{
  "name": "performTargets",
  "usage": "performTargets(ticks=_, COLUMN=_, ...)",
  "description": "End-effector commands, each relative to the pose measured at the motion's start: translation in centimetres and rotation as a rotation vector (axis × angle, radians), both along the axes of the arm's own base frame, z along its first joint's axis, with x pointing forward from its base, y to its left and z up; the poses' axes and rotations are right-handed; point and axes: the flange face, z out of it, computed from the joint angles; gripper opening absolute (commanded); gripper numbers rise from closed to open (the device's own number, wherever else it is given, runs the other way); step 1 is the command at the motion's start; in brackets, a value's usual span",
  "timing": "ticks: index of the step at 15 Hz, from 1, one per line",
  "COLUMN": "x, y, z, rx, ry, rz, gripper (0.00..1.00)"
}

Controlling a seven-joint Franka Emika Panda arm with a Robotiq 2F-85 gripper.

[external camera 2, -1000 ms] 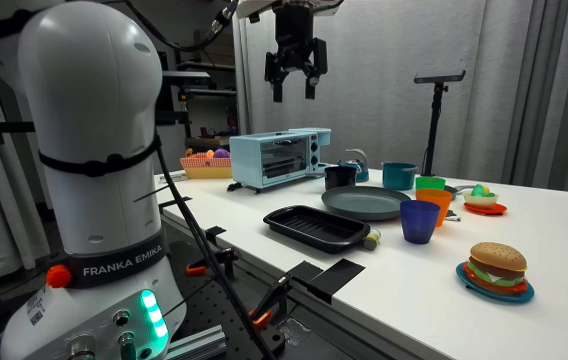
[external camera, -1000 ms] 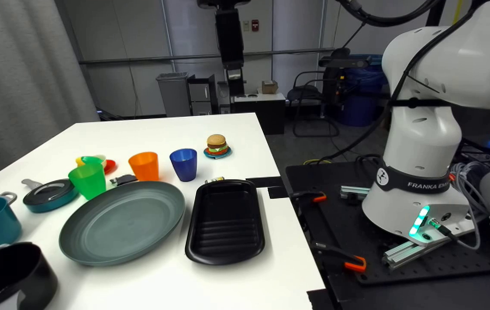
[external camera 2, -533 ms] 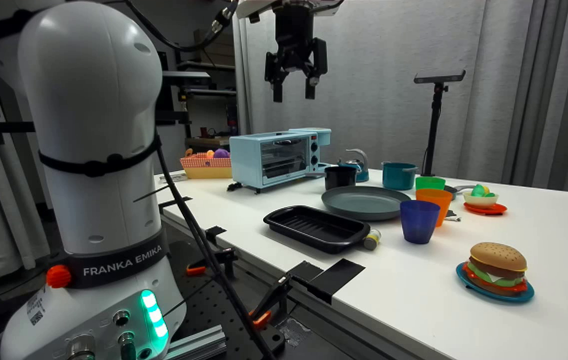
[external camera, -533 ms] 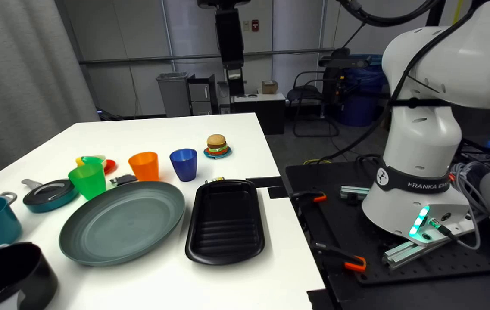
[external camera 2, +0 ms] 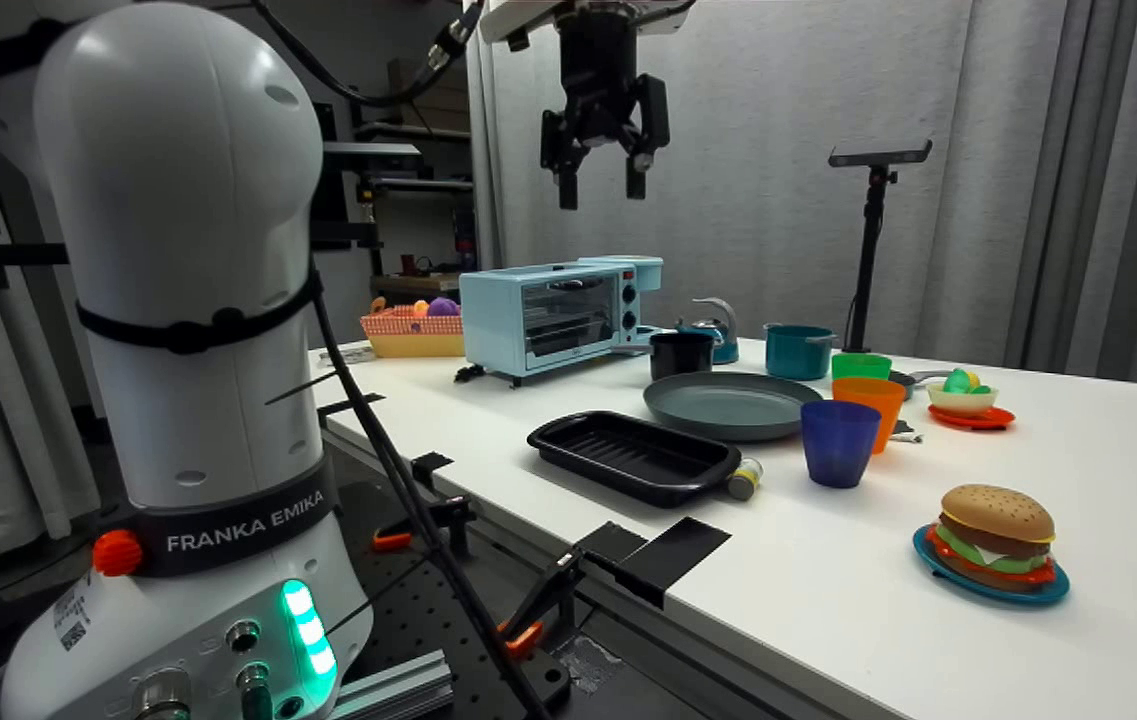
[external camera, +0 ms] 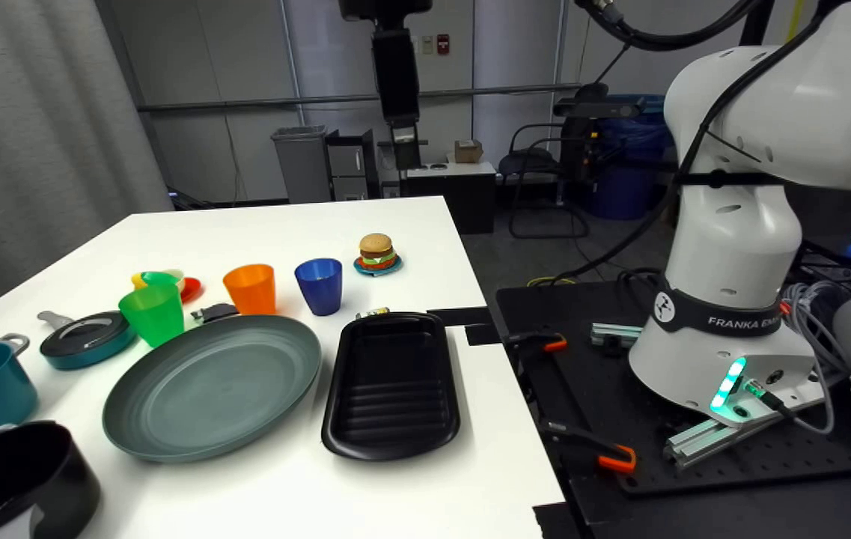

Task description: Pour the potato fries in the blue cup on the plate

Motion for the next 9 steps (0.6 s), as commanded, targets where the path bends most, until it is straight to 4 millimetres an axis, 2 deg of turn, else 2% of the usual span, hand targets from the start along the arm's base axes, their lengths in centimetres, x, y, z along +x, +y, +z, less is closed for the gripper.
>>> performTargets(ticks=1, x=1.0, y=-2.6, z=-0.9, rx=-0.041, ry=-0.002, rz=-0.029, gripper=1.00)
performTargets(ticks=9, x=4.3, y=-8.3, z=-3.1, rx=-0.016, ry=-0.084, rz=-0.123, gripper=1.00)
